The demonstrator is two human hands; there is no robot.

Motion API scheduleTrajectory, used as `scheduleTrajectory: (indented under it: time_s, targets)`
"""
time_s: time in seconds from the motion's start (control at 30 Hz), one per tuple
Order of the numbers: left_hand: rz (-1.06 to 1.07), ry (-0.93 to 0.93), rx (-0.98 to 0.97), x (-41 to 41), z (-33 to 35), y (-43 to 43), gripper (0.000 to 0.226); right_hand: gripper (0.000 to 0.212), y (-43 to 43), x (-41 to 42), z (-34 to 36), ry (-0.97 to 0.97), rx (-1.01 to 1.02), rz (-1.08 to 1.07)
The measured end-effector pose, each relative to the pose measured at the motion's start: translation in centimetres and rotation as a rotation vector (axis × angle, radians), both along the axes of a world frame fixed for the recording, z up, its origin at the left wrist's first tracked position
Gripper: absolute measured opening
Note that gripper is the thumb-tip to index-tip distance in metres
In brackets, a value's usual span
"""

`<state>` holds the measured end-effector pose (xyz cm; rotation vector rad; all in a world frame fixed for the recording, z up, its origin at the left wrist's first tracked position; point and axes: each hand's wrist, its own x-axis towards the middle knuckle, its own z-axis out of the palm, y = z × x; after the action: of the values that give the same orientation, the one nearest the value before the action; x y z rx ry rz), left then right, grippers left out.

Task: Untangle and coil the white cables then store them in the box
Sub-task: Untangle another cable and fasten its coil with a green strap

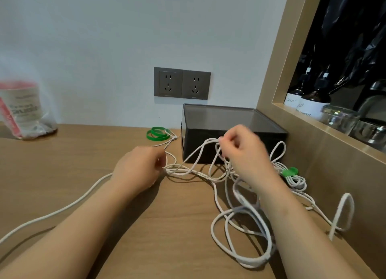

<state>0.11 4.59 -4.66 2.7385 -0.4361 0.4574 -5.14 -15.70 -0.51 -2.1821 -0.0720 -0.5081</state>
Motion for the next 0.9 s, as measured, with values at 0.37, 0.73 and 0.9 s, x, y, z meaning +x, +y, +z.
scheduleTrajectory:
  time_s: [0.37,0.73,0.9]
  targets:
    - [-0.348,0.295,-0.499,-1.5,0.5,-1.0,0.014,0.015,0.6,2.2,1.4,-0.19,0.92,0.025]
    - [-0.38,0.153,-0.493,-2.5,0.5,-2.4,0.009,0.013,0.5,2.3,0.9,-0.222,0.865,-0.108]
    - [-0.323,0.349,-1.256,-1.6,1.9,-1.5,0.024,0.012,-0.9,2.4,0.6,-0.229,1.116,-0.26]
